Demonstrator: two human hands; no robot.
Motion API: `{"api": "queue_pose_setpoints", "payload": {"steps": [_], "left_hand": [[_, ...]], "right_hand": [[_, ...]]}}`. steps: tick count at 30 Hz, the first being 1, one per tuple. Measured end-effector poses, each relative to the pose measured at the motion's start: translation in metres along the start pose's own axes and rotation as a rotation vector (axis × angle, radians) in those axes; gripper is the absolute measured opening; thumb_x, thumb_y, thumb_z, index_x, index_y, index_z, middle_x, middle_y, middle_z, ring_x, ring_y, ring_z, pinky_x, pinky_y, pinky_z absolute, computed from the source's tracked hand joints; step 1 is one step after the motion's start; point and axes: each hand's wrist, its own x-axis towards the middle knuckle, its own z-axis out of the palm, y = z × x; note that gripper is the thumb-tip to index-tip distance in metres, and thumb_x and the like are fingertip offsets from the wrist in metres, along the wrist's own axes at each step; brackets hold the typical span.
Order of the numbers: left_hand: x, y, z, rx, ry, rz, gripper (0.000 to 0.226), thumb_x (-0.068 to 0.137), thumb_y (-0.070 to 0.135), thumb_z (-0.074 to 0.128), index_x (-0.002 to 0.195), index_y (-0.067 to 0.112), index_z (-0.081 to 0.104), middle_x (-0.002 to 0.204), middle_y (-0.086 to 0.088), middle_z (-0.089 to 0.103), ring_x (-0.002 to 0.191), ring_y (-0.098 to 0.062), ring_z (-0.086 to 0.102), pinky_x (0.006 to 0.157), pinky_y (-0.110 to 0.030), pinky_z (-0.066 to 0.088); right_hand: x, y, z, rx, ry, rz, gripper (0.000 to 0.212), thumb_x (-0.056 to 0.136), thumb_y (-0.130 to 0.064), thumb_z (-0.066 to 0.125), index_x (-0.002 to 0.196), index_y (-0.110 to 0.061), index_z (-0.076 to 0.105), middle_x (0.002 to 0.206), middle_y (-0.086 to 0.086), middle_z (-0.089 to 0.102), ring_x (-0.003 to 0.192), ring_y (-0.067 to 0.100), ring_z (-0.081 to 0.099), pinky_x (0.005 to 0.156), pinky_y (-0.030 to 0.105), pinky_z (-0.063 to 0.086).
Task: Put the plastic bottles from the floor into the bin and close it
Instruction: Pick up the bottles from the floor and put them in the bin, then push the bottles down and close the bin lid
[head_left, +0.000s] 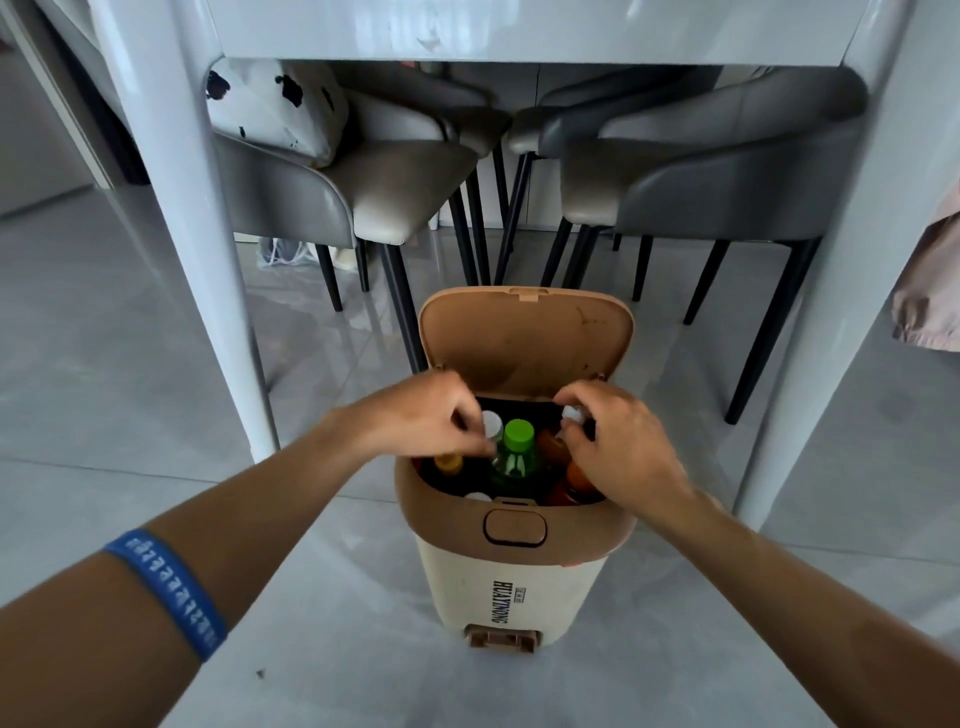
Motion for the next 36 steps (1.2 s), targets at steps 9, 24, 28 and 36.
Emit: {"api": "queue_pose_setpoints", "payload": {"steps": [9,24,28,36], "left_hand": [[-0.017,0.006,-0.026,0.041,0.953,0.205,0.028,0.087,0.027,0.062,0.108,0.01,0.066,0.098,-0.002,0.061,0.087,-0.019,0.058,0.078,-0.036,0.052],[-0.071,-0.017,0.045,0.239,0.547,0.31,0.036,0.091,0.041,0.054,0.107,0.013,0.069,0.107,-0.002,0.071,0.097,-0.018,0.062,0.083,-0.041,0.05],[-0.071,-0.018,0.052,0.216,0.534,0.302,0.035,0.091,0.041,0.053,0.104,0.013,0.069,0.107,-0.002,0.069,0.094,-0.02,0.06,0.08,-0.041,0.049],[-0.073,-0.024,0.062,0.123,0.503,0.319,0.031,0.094,0.038,0.051,0.102,0.018,0.073,0.109,0.0,0.067,0.096,-0.018,0.058,0.082,-0.041,0.047]], "right_hand": [[0.024,-0.026,-0.043,-0.13,0.35,-0.102,0.061,0.087,-0.02,0.06,0.144,-0.02,0.037,0.153,0.006,0.035,0.134,0.028,0.036,0.107,0.043,0.032],[-0.05,-0.008,-0.017,-0.194,0.104,-0.38,0.018,0.09,-0.031,0.053,0.09,-0.018,0.066,0.094,-0.004,0.069,0.085,0.02,0.062,0.078,0.042,0.044],[-0.056,-0.009,-0.006,-0.2,0.066,-0.406,0.016,0.09,-0.029,0.055,0.09,-0.018,0.067,0.096,-0.004,0.068,0.086,0.021,0.062,0.077,0.042,0.046],[-0.059,-0.004,0.0,-0.202,0.072,-0.438,0.018,0.091,-0.03,0.058,0.088,-0.018,0.071,0.1,-0.001,0.067,0.086,0.022,0.061,0.077,0.04,0.045]]}}
